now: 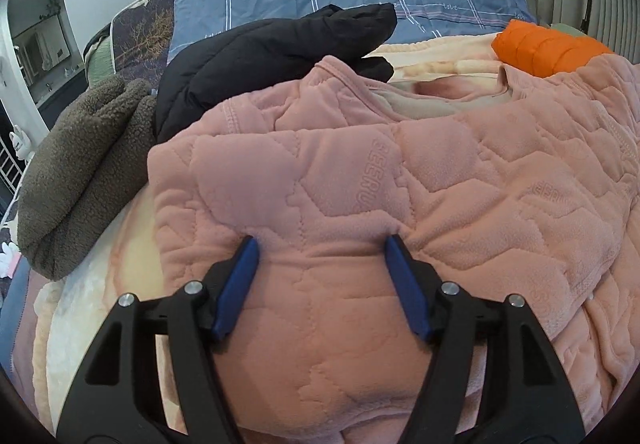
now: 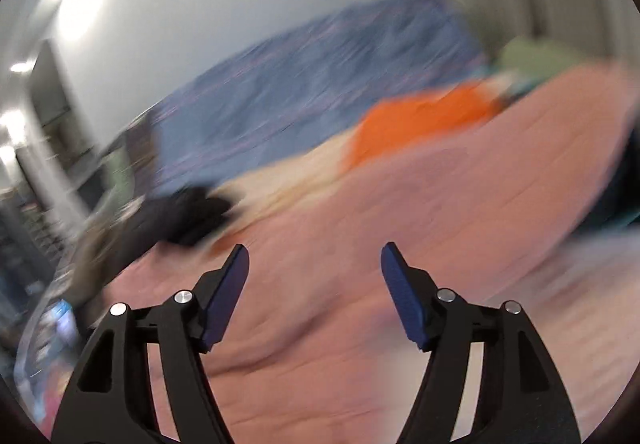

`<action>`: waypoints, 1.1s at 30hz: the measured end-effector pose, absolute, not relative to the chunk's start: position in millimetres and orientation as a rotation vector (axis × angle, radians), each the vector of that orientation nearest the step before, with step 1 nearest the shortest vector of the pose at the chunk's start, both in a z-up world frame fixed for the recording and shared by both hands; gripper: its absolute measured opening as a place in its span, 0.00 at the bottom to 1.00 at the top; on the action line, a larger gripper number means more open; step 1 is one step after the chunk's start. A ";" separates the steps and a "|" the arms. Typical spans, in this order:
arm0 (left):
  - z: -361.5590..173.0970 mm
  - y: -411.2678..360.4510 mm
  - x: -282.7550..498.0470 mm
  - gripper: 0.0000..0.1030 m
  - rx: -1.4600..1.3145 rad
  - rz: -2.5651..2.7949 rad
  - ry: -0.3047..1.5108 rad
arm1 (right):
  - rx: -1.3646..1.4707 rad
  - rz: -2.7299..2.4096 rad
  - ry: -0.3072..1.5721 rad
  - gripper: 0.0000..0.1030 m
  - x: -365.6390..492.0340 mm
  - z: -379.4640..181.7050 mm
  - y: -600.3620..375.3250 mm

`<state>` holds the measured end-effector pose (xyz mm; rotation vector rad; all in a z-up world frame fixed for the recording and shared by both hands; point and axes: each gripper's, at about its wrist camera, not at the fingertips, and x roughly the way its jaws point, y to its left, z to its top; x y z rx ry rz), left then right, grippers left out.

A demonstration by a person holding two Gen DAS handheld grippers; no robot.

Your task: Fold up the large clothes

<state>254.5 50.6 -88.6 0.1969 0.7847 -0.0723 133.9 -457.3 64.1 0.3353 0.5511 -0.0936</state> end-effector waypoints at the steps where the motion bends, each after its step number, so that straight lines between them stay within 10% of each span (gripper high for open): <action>1: -88.6 49.7 254.5 0.66 0.200 -0.070 0.782 | 0.355 -0.210 0.538 0.65 131.6 74.0 -495.5; 4: -87.7 49.5 254.5 0.66 0.203 -0.068 0.780 | 0.549 -0.378 0.529 0.48 121.6 77.7 -580.2; 10: -87.6 50.1 254.1 0.66 0.203 -0.068 0.780 | 0.793 -0.388 0.528 0.48 116.3 54.7 -647.6; 27: -85.6 51.4 253.9 0.66 0.193 -0.075 0.774 | 0.862 -0.444 0.570 0.32 138.6 56.8 -627.3; 33: -84.7 52.7 253.5 0.67 0.181 -0.082 0.771 | 0.722 -0.484 0.473 0.09 144.6 77.7 -594.9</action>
